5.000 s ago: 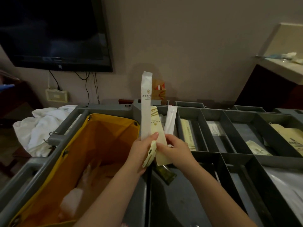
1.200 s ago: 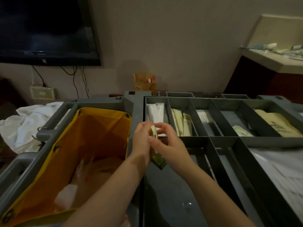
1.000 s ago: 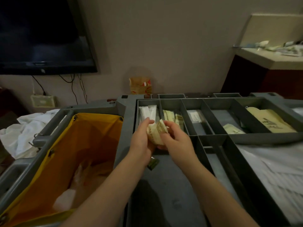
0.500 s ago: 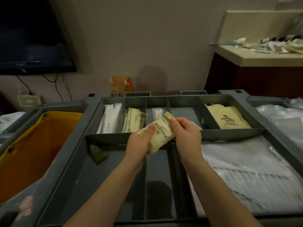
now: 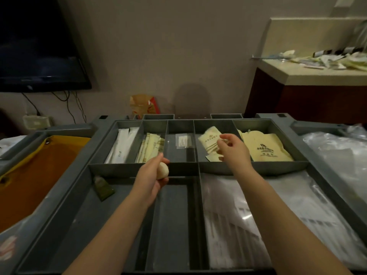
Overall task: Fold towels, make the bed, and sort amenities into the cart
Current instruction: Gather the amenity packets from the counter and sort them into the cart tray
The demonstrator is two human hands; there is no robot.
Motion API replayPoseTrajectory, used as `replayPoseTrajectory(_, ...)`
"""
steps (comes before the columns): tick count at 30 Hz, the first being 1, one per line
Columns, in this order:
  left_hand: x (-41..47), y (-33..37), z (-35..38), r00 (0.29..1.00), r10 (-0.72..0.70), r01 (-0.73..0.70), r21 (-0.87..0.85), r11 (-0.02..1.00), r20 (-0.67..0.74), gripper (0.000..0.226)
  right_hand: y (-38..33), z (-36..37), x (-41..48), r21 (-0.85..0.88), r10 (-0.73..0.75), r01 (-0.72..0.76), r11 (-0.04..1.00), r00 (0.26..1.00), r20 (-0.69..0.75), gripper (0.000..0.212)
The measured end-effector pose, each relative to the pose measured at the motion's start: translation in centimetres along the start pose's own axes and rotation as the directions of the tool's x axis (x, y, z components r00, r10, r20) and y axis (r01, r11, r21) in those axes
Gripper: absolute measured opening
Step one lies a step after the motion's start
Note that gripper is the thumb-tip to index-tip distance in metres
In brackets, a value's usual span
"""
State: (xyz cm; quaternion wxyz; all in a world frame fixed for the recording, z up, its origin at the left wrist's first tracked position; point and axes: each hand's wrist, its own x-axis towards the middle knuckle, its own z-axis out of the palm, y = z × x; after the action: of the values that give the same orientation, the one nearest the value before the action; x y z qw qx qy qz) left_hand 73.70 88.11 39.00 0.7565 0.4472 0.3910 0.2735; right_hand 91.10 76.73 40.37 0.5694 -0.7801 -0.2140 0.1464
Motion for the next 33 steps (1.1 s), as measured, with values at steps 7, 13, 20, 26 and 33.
replayPoseTrajectory(7,0.3,-0.3,-0.6,0.984,-0.002,0.027,-0.141,0.99,0.179,0.028,2.6,1.3,-0.4,-0.39,-0.098,0.091,0.916,0.995,0.002,0.031)
replayPoseTrajectory(13,0.3,0.0,-1.3,0.958,0.098,-0.079,-0.081,0.994,0.269,0.028,-0.1,4.3,-4.4,-0.074,-0.376,0.409,0.909,0.886,0.271,0.01)
replayPoseTrajectory(20,0.1,-0.7,-1.3,0.929,0.223,-0.293,0.216,0.931,0.295,0.016,0.9,6.2,-5.3,-0.098,-0.346,0.42,0.902,0.839,0.42,0.027)
replayPoseTrajectory(26,0.1,-0.8,-1.3,0.926,0.199,-0.257,0.15,0.955,0.32,0.018,1.4,6.0,-4.7,0.007,-0.321,0.358,0.934,0.829,0.458,0.004)
replayPoseTrajectory(33,0.5,0.3,-2.2,0.964,0.26,-0.256,0.085,0.963,-0.046,0.015,1.2,4.2,-4.2,-0.33,-0.326,0.472,0.817,0.852,0.41,0.011)
